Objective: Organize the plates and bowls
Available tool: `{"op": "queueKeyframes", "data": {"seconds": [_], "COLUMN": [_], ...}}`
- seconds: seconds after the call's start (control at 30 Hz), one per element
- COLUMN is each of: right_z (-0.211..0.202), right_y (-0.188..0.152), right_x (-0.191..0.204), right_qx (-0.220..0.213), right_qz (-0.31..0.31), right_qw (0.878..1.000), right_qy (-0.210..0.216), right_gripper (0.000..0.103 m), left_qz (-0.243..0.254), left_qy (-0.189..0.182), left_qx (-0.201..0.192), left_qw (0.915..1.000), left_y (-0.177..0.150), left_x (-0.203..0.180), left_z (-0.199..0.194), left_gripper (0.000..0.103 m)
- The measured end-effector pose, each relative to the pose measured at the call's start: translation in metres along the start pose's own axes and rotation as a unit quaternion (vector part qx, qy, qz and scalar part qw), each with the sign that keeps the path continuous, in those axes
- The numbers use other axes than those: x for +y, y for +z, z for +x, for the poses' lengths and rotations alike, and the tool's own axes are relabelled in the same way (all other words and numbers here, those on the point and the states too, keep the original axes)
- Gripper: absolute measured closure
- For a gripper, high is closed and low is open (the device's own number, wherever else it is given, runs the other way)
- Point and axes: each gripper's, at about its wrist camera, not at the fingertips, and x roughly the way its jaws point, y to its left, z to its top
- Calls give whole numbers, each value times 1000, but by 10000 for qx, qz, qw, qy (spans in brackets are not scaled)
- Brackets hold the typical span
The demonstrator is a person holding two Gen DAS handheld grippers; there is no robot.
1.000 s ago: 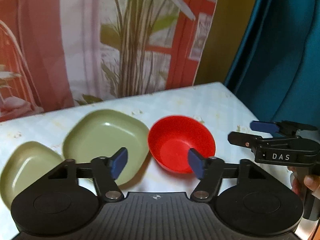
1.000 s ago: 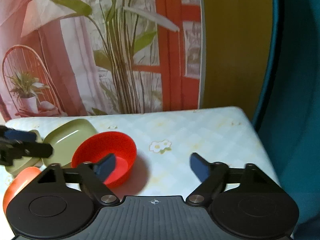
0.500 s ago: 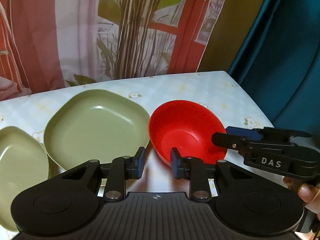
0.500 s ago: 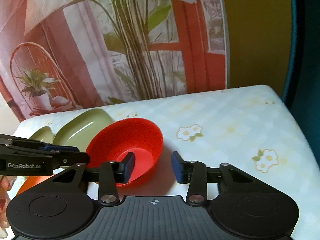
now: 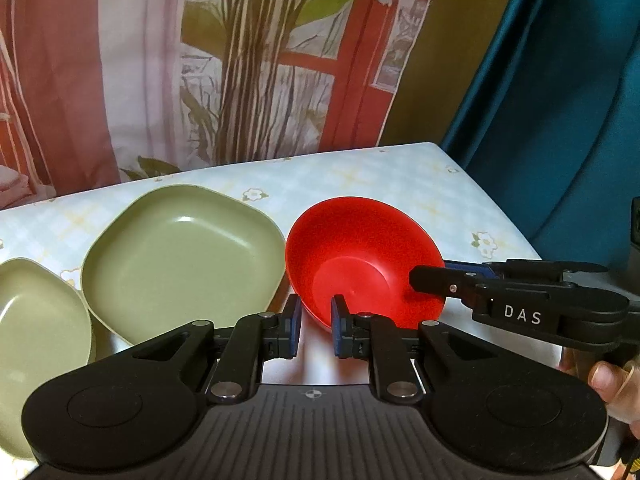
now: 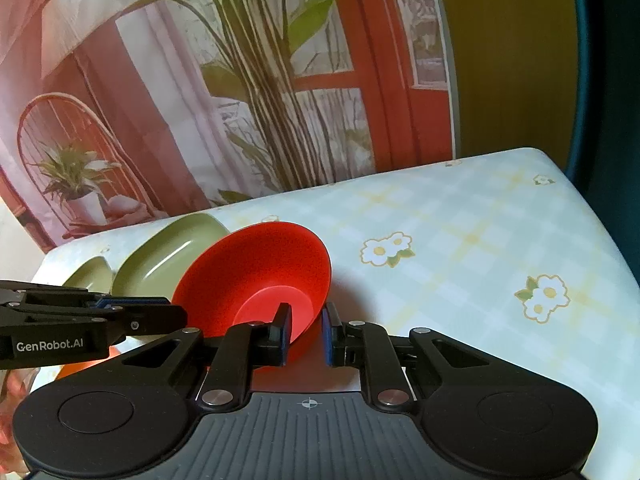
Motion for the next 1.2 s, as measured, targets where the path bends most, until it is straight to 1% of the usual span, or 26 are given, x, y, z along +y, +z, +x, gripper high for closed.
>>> {"op": "queueKeyframes", "data": {"seconds": [0.3, 0.87, 1.2], "right_z": [-31, -95, -118], "right_y": [-1, -25, -43], "right_x": [9, 37, 54], "right_qx": [-128, -222, -201], "right_qz": [-54, -195, -302], "right_qw": [9999, 9996, 9993], "right_qy": [29, 10, -46], "right_gripper": [89, 88, 87], "left_qz": [131, 256, 210], "left_qy": [46, -24, -90], "left_qx": [-97, -227, -260], "left_qw": [9999, 9994, 9994], "left_y": [-4, -42, -62], "left_x": [-14, -31, -34], "left_z": [-29, -87, -110], "left_gripper": [86, 85, 85]}}
